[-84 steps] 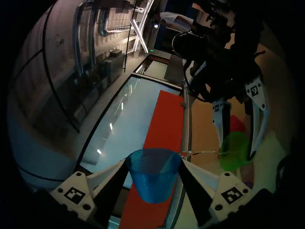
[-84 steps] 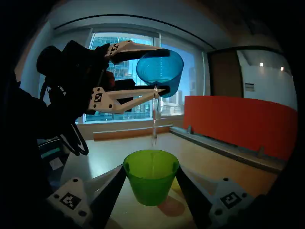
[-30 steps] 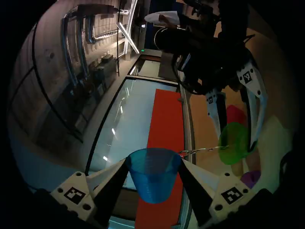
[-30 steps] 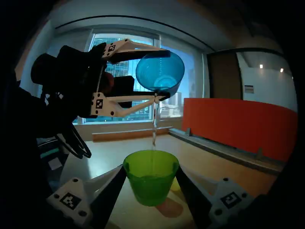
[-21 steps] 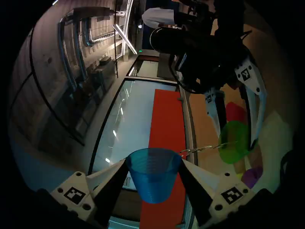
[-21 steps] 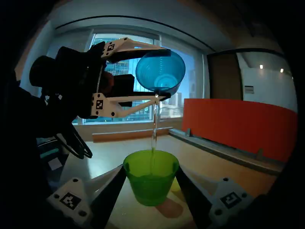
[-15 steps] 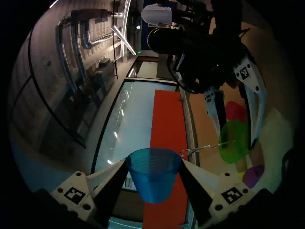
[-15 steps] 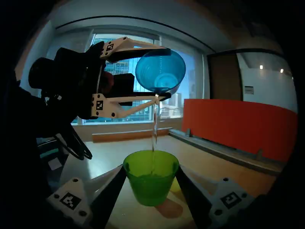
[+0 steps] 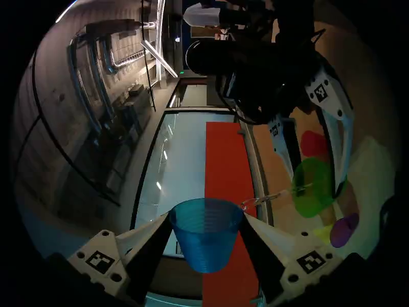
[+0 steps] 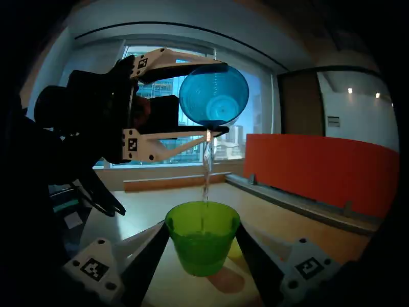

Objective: Pour water

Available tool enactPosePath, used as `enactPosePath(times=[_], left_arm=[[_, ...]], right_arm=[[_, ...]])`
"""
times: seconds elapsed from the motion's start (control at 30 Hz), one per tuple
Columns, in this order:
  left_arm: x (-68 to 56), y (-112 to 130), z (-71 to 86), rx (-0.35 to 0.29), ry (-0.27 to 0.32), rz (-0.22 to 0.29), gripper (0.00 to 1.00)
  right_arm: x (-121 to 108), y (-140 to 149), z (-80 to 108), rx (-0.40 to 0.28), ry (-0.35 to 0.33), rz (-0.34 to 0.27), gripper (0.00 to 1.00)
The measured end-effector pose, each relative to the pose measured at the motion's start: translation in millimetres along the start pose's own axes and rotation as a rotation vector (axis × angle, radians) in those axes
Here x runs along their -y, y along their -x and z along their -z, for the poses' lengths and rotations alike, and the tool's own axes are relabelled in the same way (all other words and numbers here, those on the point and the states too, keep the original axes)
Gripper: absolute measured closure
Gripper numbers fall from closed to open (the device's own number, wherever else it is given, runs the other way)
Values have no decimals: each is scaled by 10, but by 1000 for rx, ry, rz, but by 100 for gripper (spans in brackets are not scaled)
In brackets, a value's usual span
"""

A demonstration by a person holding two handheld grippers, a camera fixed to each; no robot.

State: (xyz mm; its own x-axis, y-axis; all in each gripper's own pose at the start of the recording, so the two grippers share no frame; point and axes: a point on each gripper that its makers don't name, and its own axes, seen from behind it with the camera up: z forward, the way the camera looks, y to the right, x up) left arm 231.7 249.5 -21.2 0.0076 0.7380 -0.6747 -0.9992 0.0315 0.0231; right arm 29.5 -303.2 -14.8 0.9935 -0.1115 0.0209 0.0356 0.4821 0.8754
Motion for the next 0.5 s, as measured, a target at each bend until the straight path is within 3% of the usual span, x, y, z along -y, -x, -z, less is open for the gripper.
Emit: enactPosePath(times=[0.5], left_arm=[[19,-112,34,-6,-12,-77,12]], right_arm=[[3,-34,-1,-8,2,2,9]])
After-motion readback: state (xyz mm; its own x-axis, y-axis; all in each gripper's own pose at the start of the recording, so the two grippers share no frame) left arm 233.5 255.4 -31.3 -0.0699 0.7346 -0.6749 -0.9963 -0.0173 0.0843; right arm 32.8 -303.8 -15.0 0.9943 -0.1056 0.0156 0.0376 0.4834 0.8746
